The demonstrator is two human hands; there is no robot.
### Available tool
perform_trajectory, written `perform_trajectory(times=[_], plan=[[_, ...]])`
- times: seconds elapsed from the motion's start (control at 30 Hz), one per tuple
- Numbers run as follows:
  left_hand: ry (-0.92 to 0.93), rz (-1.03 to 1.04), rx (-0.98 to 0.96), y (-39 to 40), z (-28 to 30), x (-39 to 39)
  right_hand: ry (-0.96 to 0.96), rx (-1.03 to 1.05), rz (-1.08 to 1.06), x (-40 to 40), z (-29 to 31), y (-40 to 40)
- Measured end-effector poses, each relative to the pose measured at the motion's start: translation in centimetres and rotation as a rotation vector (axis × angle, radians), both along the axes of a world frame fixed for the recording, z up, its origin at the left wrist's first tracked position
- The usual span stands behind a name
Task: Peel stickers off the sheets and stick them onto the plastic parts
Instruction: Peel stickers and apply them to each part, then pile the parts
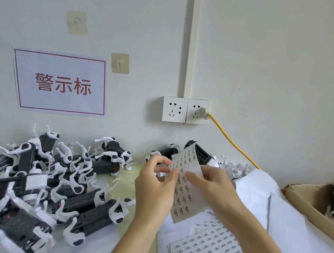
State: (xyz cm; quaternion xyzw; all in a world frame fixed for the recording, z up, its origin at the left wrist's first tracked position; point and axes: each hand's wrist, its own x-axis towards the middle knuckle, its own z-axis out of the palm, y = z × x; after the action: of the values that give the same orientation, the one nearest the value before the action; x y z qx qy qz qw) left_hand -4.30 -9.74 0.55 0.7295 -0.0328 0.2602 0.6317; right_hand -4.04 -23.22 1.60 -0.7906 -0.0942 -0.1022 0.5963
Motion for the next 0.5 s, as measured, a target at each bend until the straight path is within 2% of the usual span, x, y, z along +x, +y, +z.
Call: perform_trajectory(times=[0.33,0.5], plan=[[-0.182,0.061,0.079,-0.08,-0.01,-0.09,0.046,0.106,0.059,-0.26,0.16,-0.17],[-0.296,0.082,0.299,0.05,0.03,-0.12,0.046,0.148,0.001,-0.22,0.16,-0.22]])
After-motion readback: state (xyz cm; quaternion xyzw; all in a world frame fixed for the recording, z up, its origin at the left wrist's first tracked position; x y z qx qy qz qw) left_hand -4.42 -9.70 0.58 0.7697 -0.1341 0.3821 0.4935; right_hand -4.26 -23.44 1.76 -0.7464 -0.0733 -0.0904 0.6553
